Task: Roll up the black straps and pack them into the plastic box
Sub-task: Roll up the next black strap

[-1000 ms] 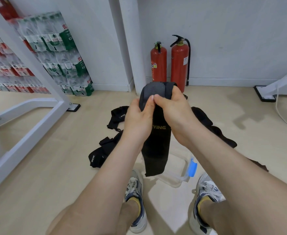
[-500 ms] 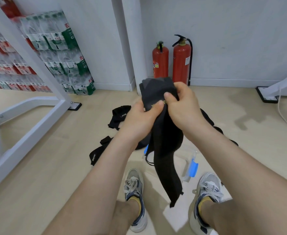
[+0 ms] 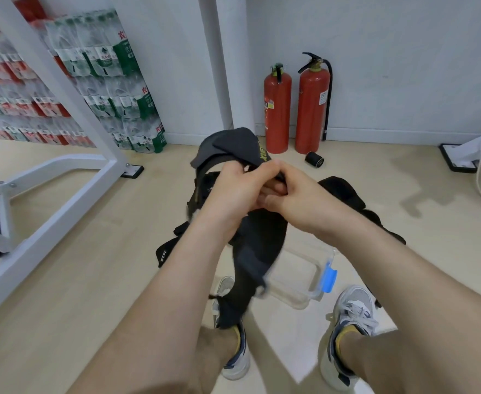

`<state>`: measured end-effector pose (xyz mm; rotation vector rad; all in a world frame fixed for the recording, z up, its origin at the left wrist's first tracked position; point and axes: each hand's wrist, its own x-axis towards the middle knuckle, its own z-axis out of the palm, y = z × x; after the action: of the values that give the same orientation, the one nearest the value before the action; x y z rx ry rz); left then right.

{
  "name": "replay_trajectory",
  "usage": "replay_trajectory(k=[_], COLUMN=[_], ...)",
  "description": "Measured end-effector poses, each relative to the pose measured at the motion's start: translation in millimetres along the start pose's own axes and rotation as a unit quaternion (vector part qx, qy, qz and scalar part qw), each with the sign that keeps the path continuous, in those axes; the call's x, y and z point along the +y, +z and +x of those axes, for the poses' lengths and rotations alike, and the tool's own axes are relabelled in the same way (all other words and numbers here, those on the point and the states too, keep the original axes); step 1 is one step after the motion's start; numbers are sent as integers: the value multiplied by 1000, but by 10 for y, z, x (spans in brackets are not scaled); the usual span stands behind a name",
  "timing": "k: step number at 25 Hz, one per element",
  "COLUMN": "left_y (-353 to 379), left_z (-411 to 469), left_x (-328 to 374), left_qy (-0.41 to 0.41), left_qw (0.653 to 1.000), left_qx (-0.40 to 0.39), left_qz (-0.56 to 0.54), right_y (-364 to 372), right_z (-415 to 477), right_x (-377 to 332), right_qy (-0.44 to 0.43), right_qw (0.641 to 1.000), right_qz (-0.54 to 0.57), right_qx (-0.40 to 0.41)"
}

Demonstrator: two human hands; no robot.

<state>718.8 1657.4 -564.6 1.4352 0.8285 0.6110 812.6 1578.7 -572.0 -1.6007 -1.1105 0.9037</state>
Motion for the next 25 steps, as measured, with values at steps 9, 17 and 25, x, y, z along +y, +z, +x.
replay_trajectory(k=[9,17,25], left_y=[-362,-199,68], left_z=[81,-74,-41], left_x=[21,16,-143], left_qy=[185,-97,-2], left_qw=[872,982,997], left_qx=[133,-26,73], left_qz=[433,158,8], right_y=[-366,-397,-232], right_z=[51,112,27], right_x=[3,16,-65], right_qy=[167,163,125], right_qw=[984,956,988], right_qz=[22,215,89], right_qx=[-62,115,33])
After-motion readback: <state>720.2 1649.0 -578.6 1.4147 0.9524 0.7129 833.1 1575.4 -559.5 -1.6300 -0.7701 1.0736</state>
